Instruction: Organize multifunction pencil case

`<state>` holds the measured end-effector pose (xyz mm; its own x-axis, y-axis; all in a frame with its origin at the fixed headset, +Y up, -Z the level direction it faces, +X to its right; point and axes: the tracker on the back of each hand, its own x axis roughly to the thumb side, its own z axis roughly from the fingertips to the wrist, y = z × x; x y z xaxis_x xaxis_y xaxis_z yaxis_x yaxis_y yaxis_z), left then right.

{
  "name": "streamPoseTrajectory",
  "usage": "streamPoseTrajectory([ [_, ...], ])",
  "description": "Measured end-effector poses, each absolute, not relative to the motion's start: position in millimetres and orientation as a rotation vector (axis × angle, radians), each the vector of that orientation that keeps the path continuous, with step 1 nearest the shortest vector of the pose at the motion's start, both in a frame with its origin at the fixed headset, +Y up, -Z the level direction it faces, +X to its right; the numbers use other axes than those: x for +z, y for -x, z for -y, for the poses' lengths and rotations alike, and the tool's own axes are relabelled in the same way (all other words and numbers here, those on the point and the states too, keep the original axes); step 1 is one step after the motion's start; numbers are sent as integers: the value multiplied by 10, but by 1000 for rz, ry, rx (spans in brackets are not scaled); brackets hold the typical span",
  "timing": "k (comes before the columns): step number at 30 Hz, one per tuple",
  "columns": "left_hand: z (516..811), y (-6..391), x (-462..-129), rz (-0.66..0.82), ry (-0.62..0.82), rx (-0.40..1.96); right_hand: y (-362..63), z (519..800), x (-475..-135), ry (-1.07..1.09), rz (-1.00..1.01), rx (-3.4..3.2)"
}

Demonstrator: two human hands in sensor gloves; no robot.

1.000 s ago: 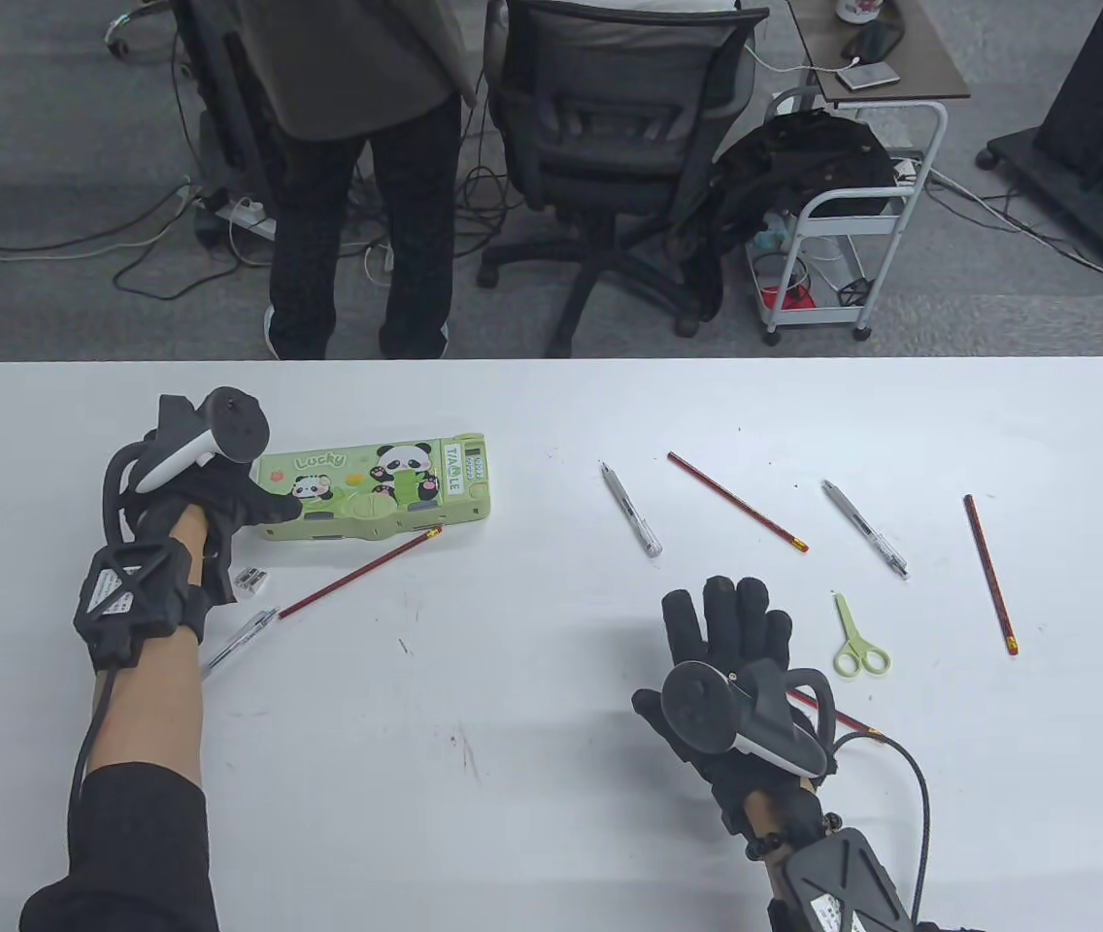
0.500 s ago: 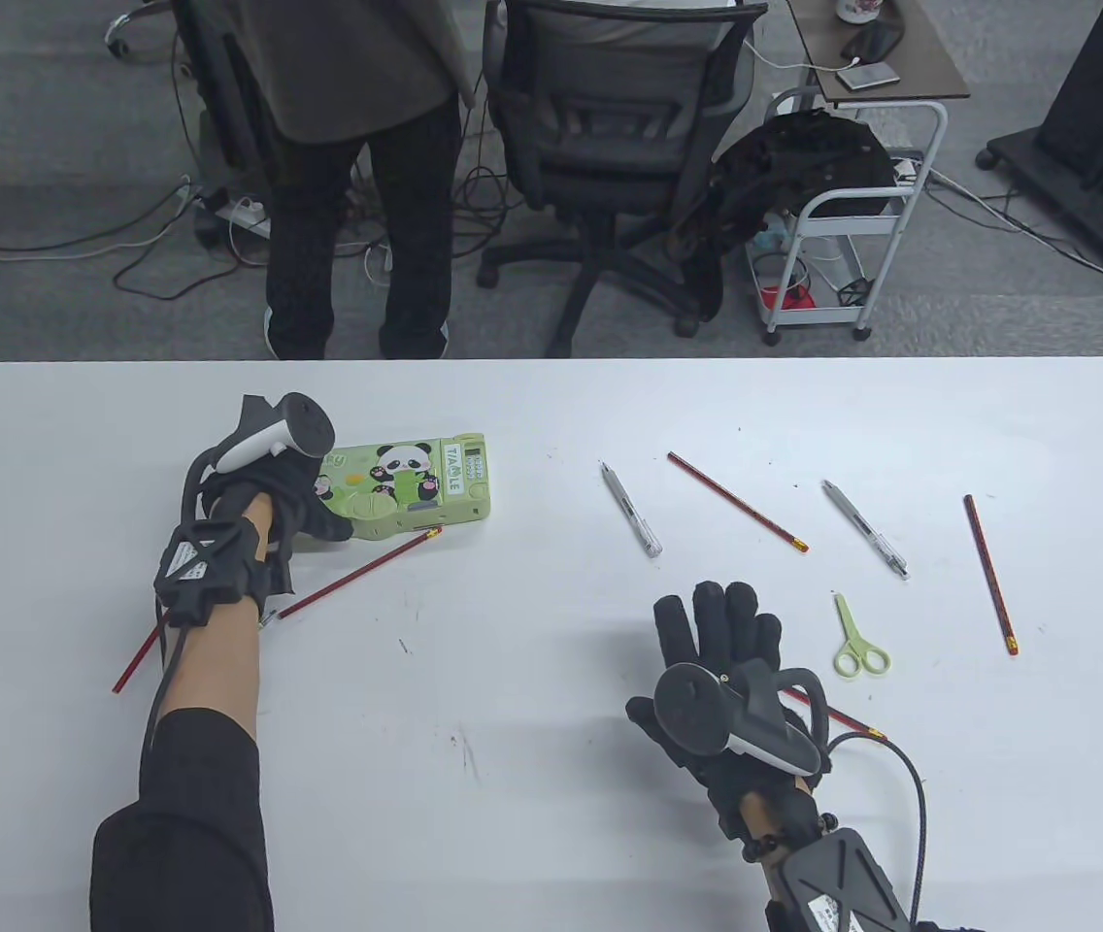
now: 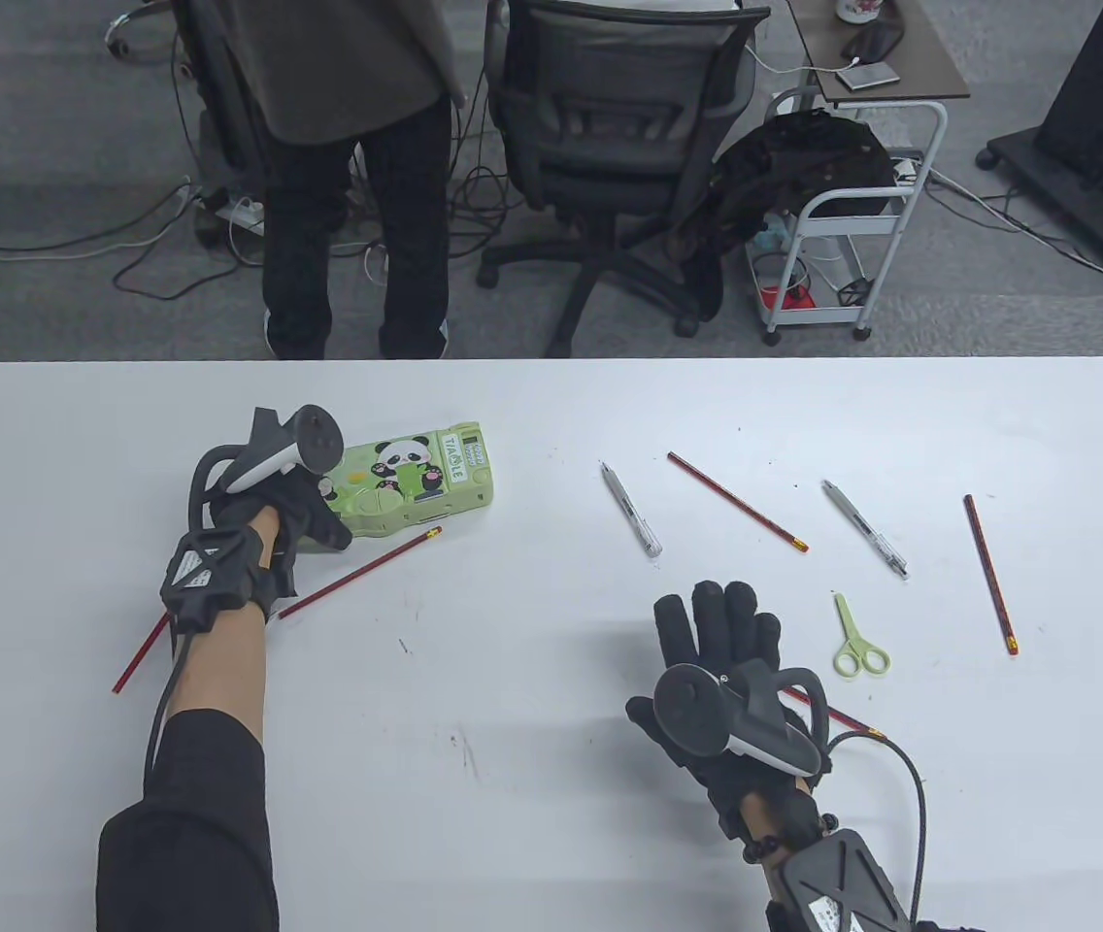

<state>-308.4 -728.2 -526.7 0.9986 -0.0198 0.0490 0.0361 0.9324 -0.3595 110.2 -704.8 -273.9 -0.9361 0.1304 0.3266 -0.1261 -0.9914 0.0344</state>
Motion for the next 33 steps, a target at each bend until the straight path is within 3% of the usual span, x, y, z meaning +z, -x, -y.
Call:
streamPoseTrajectory([
  [11, 6818, 3053, -4941, 141, 161, 92, -1141, 7022, -2740, -475, 37, 2968],
  [19, 6556, 2527, -4368, 297, 103, 15, -1238, 6963, -2733, -436, 116, 2954],
  [26, 6763, 2062, -3838, 372, 137, -15, -1279, 6987, -2746, -436, 100, 2917],
  [33, 7101, 1786, -3589, 415, 209, -54, -1248, 7073, -2783, -450, 38, 2905],
])
